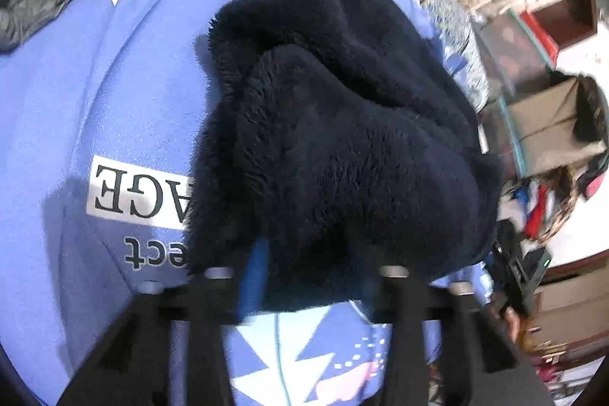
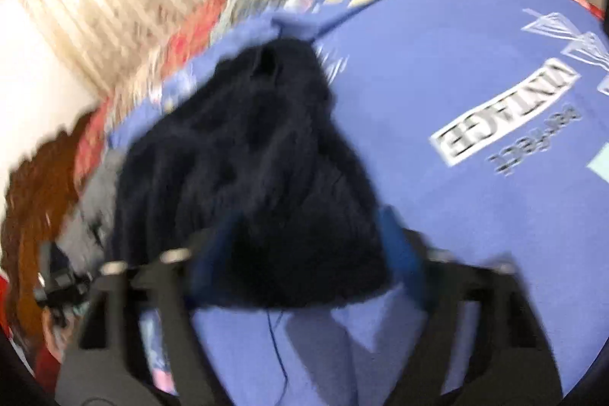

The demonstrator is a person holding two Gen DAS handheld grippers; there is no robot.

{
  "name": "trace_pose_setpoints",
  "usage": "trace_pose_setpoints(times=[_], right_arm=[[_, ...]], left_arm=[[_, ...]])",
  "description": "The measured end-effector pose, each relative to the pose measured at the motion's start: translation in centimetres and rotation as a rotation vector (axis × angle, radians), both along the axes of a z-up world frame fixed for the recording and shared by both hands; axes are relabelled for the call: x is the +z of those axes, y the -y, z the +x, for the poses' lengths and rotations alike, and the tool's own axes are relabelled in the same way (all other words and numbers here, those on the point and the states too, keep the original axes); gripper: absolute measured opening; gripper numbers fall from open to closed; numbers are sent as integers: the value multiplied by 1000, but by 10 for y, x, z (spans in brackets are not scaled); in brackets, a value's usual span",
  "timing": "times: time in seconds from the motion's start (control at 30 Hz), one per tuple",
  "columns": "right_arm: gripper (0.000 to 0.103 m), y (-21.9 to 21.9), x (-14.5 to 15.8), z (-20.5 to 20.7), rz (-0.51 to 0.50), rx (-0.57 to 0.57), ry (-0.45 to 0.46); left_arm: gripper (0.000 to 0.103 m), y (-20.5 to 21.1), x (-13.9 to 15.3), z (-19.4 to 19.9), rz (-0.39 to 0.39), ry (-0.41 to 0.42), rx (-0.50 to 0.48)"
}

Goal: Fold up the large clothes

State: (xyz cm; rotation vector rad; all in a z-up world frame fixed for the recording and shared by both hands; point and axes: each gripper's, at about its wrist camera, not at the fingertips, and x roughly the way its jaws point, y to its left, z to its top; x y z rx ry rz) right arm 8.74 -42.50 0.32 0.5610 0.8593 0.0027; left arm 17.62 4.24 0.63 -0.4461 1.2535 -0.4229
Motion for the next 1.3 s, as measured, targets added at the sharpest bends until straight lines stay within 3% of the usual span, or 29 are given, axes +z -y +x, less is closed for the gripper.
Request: trace_pose_setpoints(times=[0.03,0.07,0.17,0.23,0.27,0.3,0.33,0.37,0.43,0.5,0.6,0.67,0.8,0.83,0.9,0.93,1.03,1.1,1.17,1.23,1.3], right_arm=[[20,-2,1,0,-5,-11,1],[14,2,8,-5,-6,-50,33],[10,34,38,-39,118,-247,195],[11,45,29,-44,130,-292,129],[13,42,17,-38,87,-264,50],[22,35,0,-29,30,-213,-65],[41,30,-10,-27,-2,-183,-118],[58,30,-7,-31,-27,-196,-108],[71,36,16,-48,-70,-267,11],[74,40,41,-55,-105,-302,113],[74,34,64,-30,-192,-195,141],[74,21,69,-9,-257,-123,127],[75,-11,47,59,-311,90,-5],[74,-19,36,73,-314,158,-56],[14,-28,23,93,-412,202,-102],[7,-17,27,96,-411,139,-70],[6,55,21,88,-145,-166,-19],[0,86,-5,86,-122,-313,-118],[0,101,-34,86,-57,-307,-227],[0,106,-30,69,-36,-311,-152],[15,106,-16,54,-29,-295,-83]], left_arm=[[32,0,-1,1,14,-8,2],[30,-4,-1,2,12,-13,12],[29,-28,7,4,13,-4,70],[29,-42,6,5,-3,-23,85],[29,-43,4,5,-9,-34,83],[29,-42,2,5,-6,-41,71],[29,-39,2,5,-1,-42,62],[29,-37,2,4,1,-42,54],[31,-33,8,3,-2,-39,36],[36,-30,19,4,18,-12,27],[41,-24,42,13,38,59,28],[49,-17,54,23,62,96,34],[64,10,54,48,105,88,-11],[65,20,48,55,133,75,-32],[65,35,34,67,190,53,-51],[65,41,25,72,221,47,-57],[65,52,1,82,298,26,-61],[65,52,-14,87,311,5,-49],[65,51,-19,90,308,9,-42],[65,52,-15,90,304,19,-43],[65,53,-7,85,303,45,-65]])
